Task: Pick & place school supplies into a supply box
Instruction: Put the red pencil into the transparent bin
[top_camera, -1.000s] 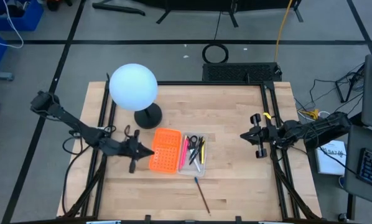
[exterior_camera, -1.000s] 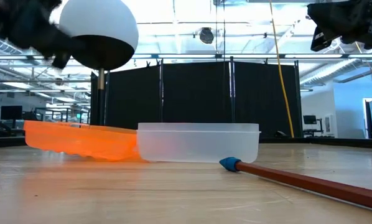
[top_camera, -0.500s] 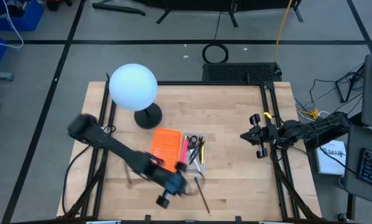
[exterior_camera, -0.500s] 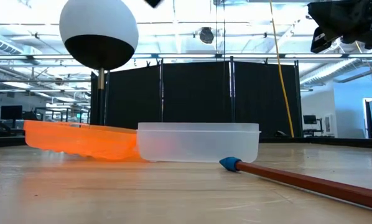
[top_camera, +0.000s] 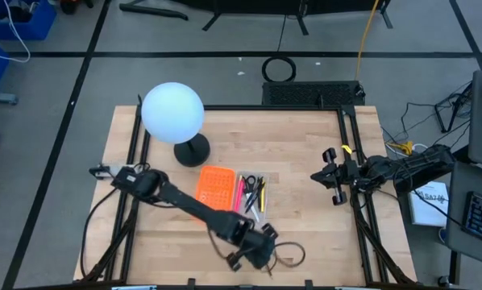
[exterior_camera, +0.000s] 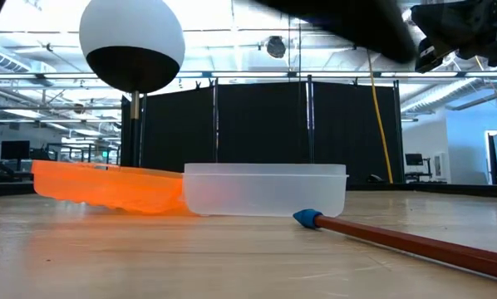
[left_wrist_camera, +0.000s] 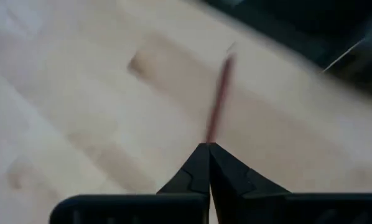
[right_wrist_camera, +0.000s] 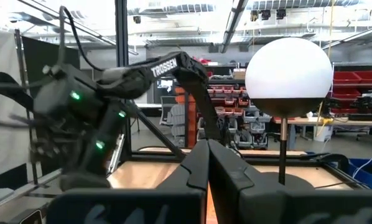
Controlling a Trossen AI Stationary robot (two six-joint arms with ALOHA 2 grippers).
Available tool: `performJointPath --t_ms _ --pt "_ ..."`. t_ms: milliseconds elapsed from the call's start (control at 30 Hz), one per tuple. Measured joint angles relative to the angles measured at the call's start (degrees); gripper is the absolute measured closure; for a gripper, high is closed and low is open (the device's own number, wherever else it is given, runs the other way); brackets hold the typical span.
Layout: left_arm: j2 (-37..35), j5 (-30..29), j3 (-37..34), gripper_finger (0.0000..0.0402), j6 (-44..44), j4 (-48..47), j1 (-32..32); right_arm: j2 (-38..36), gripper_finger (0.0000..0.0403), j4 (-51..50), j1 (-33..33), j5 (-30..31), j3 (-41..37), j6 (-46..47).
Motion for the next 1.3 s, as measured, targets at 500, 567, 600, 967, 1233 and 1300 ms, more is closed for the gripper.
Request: performJointPath --t_ms 500,567,600,967,1233,1300 --pt "0.55 1.74 -0.38 0.0257 9.39 -0.71 3.14 0.72 0.0403 -1.85 0.00 0.02 0.00 -0.73" --pt "0.55 1.06 -0.40 0.0244 9.69 -0.79 3.03 0.72 0.0403 -1.78 0.01 0.02 0.00 -1.19" --pt "0.55 1.06 -0.40 0.0239 9.78 -0.80 3.04 0.74 0.0403 -1.80 0.01 0.02 0.00 -1.21" --pt "0.55 -0.66 -6.21 0.0220 16.13 4.25 3.31 0.74 0.0403 -1.65 0.01 0.11 0.00 -3.19" --pt "0.53 -1.91 -10.09 0.0220 17.53 6.49 4.37 0.74 0.0403 -1.64 0.02 0.13 0.00 -3.08" --pt "0.53 -1.88 -10.53 0.0220 17.98 5.62 4.40 0.74 0.0403 -1.65 0.02 0.13 -0.02 -3.08"
